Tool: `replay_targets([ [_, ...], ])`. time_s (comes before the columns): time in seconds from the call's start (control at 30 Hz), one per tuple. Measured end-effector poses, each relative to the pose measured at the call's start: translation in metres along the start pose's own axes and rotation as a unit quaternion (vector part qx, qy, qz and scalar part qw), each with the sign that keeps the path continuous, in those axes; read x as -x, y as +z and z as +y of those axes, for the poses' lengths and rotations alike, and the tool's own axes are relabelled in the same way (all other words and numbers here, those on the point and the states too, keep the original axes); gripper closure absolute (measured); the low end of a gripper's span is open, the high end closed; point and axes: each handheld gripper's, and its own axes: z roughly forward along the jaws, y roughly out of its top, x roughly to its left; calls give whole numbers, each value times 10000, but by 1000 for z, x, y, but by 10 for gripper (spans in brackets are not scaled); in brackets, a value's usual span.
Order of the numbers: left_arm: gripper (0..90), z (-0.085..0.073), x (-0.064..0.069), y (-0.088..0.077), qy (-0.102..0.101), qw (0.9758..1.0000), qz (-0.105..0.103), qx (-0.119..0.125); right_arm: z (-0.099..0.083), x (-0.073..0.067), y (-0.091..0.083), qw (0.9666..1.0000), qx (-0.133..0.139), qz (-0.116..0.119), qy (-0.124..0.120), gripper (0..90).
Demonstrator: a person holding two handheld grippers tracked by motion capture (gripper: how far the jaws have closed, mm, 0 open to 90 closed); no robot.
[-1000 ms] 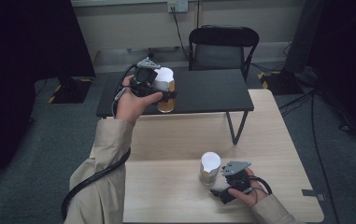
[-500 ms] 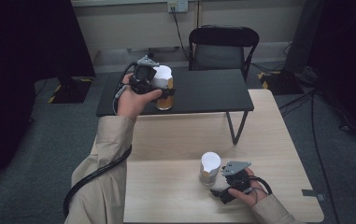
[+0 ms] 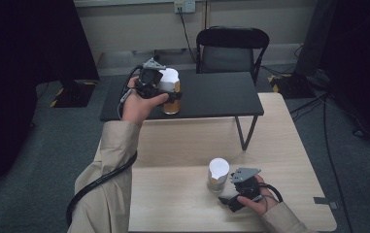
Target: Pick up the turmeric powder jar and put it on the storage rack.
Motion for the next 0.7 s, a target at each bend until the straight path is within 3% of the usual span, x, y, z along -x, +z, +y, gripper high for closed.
replay_targets([
  [0.37,230,0,3,0,-57,9999,105,-6,0,0,0,10000,0,0,-1,0],
  [0.57,168,-1,6,-1,-161,9996,217,-7,0,0,0,10000,0,0,0,0],
  [0.7,131,-4,6,-4,-295,9994,178,33,0,0,0,10000,0,0,0,0],
])
